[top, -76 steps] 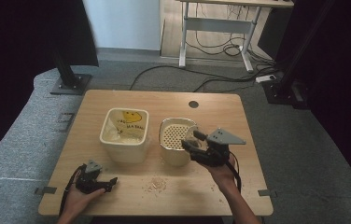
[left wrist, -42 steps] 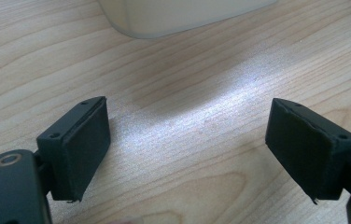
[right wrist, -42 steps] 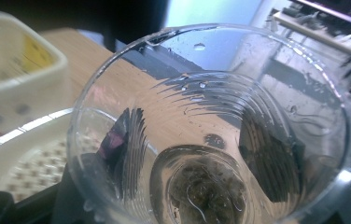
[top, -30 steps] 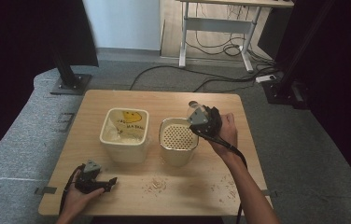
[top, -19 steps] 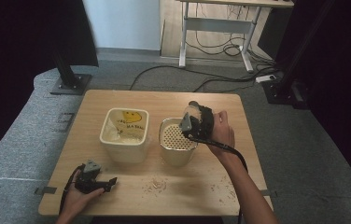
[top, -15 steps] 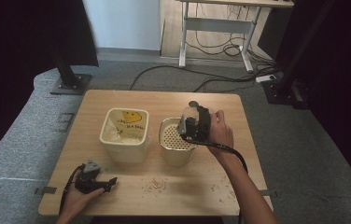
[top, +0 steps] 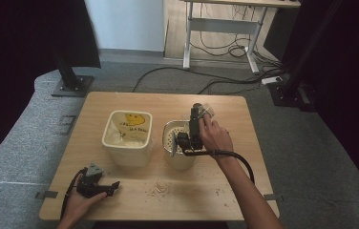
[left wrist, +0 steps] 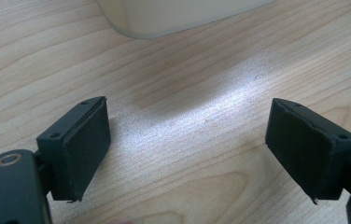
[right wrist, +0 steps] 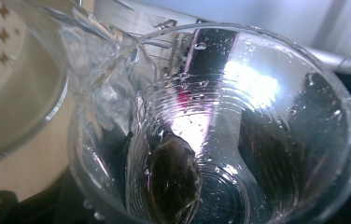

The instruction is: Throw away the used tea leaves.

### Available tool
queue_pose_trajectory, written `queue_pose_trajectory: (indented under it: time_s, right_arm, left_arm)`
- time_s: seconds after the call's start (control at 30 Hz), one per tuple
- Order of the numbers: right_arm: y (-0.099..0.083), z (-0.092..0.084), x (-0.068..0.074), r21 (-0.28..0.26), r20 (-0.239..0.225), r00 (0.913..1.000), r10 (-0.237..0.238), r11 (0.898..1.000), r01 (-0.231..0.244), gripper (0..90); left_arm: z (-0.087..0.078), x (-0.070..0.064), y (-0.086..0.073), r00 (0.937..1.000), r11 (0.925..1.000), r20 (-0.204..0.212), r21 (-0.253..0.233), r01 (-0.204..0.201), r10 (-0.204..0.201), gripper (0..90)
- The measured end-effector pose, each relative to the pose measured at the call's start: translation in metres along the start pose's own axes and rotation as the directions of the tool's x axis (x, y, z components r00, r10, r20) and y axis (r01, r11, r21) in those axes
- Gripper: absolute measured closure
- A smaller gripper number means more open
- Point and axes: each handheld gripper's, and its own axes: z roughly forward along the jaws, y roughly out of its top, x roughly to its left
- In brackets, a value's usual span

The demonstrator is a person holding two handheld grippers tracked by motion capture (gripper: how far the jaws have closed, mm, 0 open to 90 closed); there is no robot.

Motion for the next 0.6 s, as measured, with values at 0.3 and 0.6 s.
queue_pose_trajectory:
  time_s: [0.3, 0.6]
  right_arm:
    - [0.010, -0.002, 0.015, 0.019, 0.154, 0.9519, -0.265, 0.964, 0.265, 41.7]
    - [0.015, -0.002, 0.016, 0.024, 0.173, 0.9409, -0.291, 0.956, 0.292, 41.8]
  left_arm:
    - [0.000, 0.001, 0.000, 1.0000, 1.0000, 0.003, 0.002, 0.000, 0.000, 13.9]
    - [0.000, 0.001, 0.000, 1.0000, 1.0000, 0.003, 0.001, -0.002, 0.002, 14.0]
